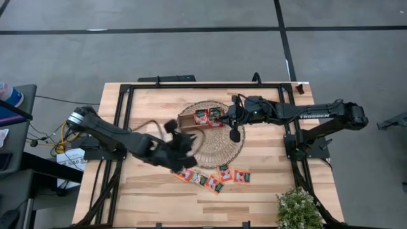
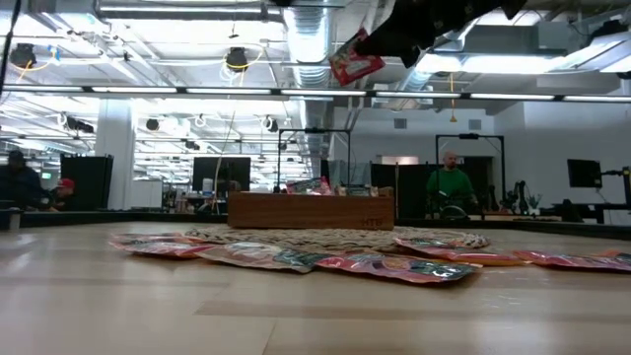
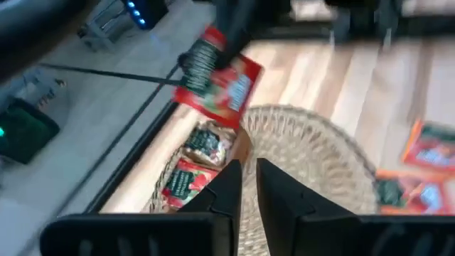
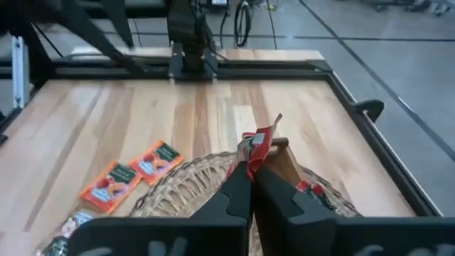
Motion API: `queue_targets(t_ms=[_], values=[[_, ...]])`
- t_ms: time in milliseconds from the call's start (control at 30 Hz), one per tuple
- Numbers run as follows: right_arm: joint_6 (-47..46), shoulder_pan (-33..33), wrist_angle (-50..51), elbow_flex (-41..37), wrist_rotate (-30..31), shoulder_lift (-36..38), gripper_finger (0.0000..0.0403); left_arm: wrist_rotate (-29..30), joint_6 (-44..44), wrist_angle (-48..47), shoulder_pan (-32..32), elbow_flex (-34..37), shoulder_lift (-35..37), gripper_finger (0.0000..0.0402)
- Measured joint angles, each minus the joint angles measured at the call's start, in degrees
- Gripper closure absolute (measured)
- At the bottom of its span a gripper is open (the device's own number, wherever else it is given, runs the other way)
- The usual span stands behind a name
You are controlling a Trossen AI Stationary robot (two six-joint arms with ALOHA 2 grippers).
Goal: Pick & Place Tea
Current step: Put the red tea bag into the middle section of the wooden organizer
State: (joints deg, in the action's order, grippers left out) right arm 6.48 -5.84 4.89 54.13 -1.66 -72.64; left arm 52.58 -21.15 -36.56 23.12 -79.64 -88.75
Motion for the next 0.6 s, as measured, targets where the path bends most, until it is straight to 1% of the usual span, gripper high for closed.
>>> queue_targets(t_ms=[67, 133, 267, 433, 500, 600], values=[[-0.41, -1.84, -1.13, 0.01, -2.82, -0.19, 0.0402, 0.22, -3.61, -1.20, 1.39, -0.06, 2.80, 0.0362], [-1.45, -3.74, -3.44, 0.02, -6.94, -1.67, 0.0402, 0.10, -5.83, -1.49, 2.47, -0.05, 5.05, 0.0362], [-3.76, -6.99, -7.50, 0.04, -11.67, -7.09, 0.0403, 0.33, -6.78, -1.42, 4.03, -0.06, 8.32, 0.0362], [-4.92, -9.78, -12.46, -0.09, -13.35, -16.60, 0.0403, 0.36, -6.81, -2.21, 4.77, -0.04, 9.09, 0.0362], [-5.03, -10.88, -15.59, -0.02, -14.12, -19.24, 0.0403, -0.28, -7.07, -3.22, 4.80, -0.04, 9.09, 0.0362], [-5.01, -12.38, -17.76, 0.01, -15.13, -22.14, 0.0403, -0.45, -8.52, -4.82, 4.79, -0.04, 8.98, 0.0362]])
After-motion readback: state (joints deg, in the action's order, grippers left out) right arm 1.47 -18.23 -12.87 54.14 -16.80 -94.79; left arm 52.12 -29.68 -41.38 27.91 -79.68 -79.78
